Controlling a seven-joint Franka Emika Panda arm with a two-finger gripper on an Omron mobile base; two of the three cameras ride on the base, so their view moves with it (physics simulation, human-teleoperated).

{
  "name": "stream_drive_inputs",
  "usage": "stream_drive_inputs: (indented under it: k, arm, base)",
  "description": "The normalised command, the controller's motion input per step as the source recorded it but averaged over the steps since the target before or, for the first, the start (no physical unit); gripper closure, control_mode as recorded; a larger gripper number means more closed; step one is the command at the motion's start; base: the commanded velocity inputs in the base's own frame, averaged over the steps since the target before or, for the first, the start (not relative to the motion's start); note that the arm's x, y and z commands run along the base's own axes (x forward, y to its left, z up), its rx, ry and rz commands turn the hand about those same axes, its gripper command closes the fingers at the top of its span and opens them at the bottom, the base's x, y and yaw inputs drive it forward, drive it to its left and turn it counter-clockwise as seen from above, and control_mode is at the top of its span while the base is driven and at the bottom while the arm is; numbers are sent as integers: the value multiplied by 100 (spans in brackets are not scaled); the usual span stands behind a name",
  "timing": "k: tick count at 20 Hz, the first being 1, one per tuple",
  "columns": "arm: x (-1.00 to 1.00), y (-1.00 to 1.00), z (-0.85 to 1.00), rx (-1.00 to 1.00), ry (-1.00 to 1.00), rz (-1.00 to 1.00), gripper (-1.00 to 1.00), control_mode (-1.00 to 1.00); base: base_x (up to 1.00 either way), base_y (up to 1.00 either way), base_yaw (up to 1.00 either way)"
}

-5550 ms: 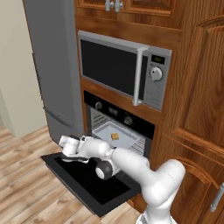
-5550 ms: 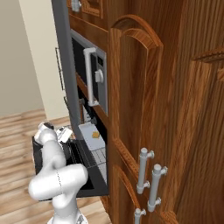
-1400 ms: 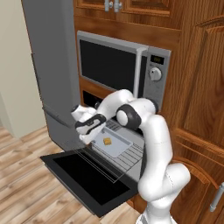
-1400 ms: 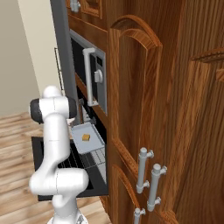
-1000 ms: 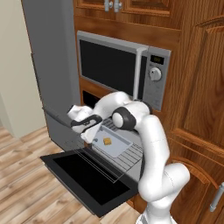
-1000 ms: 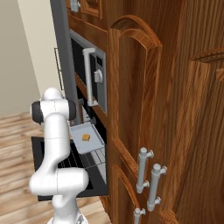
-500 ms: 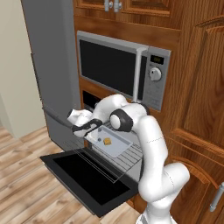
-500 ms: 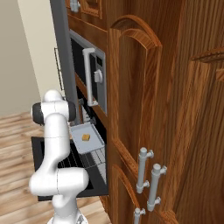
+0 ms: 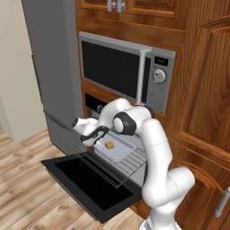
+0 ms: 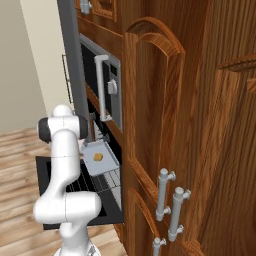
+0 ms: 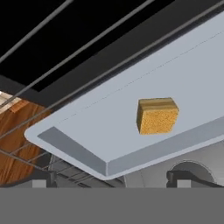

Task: Take the baked cake out of the oven and place it on the plate for cooling. Then close the oven door.

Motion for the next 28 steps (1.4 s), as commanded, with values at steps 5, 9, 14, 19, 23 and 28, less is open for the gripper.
stream_drive_inputs:
  k: [5,9,14,19,23,28]
  arm:
    - [31,0,-22,2,0,2,-100,-100]
    - [32,0,-19,2,0,0,-100,-100]
    - [31,0,-18,1,0,0,-100,-100]
    - [28,0,-25,0,0,0,-100,-100]
    - [20,-6,-23,0,1,0,-100,-100]
    - [1,-14,-14,0,2,0,-100,-100]
  base:
    - [0,0,0]
    - [0,0,0]
    - [0,0,0]
    - [0,0,0]
    - [0,0,0]
    - [0,0,0]
